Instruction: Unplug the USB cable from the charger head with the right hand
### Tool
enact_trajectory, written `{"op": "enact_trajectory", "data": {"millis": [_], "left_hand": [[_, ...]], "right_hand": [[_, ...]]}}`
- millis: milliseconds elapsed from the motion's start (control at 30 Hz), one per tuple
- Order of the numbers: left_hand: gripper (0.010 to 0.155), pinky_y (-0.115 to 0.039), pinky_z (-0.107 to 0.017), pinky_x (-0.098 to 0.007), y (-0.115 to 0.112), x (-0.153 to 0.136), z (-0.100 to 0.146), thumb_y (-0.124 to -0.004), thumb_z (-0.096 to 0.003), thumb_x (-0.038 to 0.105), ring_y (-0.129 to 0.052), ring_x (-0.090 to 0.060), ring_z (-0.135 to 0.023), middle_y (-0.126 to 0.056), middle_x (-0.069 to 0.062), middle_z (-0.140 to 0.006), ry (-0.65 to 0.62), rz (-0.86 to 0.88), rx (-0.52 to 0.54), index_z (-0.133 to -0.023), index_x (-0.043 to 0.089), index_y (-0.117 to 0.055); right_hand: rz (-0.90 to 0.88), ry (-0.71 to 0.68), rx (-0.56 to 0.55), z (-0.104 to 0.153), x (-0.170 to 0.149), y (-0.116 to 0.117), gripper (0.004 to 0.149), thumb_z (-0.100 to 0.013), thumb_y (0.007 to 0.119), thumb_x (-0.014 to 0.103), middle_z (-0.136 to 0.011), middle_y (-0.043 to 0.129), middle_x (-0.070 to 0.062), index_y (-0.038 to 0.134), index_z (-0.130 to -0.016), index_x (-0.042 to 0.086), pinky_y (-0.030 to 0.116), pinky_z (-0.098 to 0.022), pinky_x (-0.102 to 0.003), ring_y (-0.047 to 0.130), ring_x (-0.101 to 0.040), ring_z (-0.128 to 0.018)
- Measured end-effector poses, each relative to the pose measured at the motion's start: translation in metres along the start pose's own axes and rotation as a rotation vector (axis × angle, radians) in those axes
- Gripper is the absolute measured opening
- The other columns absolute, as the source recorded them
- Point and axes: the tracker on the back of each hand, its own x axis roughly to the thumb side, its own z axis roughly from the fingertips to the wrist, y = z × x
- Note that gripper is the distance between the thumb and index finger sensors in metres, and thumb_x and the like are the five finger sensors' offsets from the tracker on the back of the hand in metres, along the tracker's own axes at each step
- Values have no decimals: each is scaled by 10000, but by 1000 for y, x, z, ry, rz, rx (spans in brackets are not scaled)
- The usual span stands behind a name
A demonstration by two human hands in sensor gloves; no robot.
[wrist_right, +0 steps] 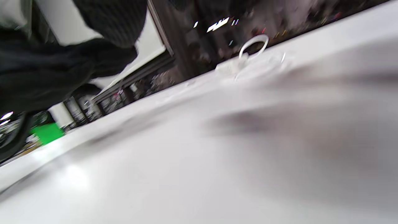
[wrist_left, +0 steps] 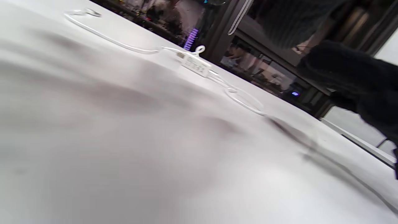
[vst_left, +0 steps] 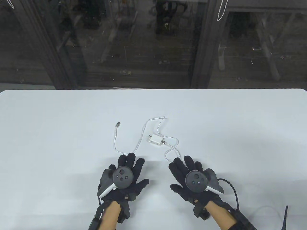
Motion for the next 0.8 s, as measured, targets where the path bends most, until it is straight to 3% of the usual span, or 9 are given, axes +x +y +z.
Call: {"op": "enact_trajectory", "data": {"millis": [100, 233, 367, 533, 633, 733, 800], "left_hand": [[800, -110, -614, -797, 9, -8, 2, -683, -521, 567, 23, -434, -1069, -61, -70, -1200, 13, 12, 43, -1150, 300, -267], [797, -114, -615, -797, 14, -14, 2, -682, -524, 565, 20, -438, -1070, -63, -72, -1200, 30, 38, 49, -1152, 297, -271], [792, -116, -614, -799, 14, -15, -1, -679, -528, 564, 17, -440, -1070, -64, -75, -1202, 22, 40, 26, -1154, 295, -276], [783, -119, -616, -799, 16, -13, -2, -676, -532, 561, 9, -444, -1073, -76, -80, -1206, 13, 33, 22, -1157, 292, -288], [773, -118, -618, -798, 18, -13, -5, -676, -534, 556, 10, -442, -1073, -82, -78, -1208, 14, 35, 17, -1160, 279, -317], [770, -120, -618, -797, 19, -16, -6, -674, -536, 556, 13, -442, -1072, -76, -76, -1207, 22, 37, 17, -1161, 276, -322], [767, -120, -618, -797, 19, -18, -6, -672, -537, 556, 16, -443, -1071, -74, -77, -1206, 29, 47, 5, -1162, 276, -325]], "right_hand": [[44, 2, -62, -17, 6, -13, 744, -467, 726, 475, -1145, 343, -80, 372, -1073, 226, 169, -619, -744, 158, -465, -994], [70, 59, 89, -63, 14, -24, 750, -473, 718, 474, -1149, 282, -75, 339, -1075, 238, 143, -623, -741, 114, -455, -995], [35, 160, 153, -115, 12, -28, 743, -473, 720, 459, -1146, 298, -75, 349, -1072, 225, 142, -622, -740, 111, -456, -993], [12, 367, 274, -164, 5, -14, 744, -492, 717, 444, -1141, 285, -121, 320, -1077, 213, 134, -638, -733, 106, -452, -996], [94, 430, 290, -183, 1, 0, 777, -484, 724, 455, -1120, 379, -168, 311, -1070, 156, 270, -665, -727, 266, -461, -1012], [91, 475, 324, -198, -5, 13, 781, -474, 739, 468, -1076, 516, -175, 345, -1066, 145, 452, -665, -696, 532, -481, -963], [80, 494, 326, -203, -5, 22, 782, -468, 768, 464, -1047, 472, -184, 376, -1066, 148, 456, -667, -676, 491, -489, -912]]}}
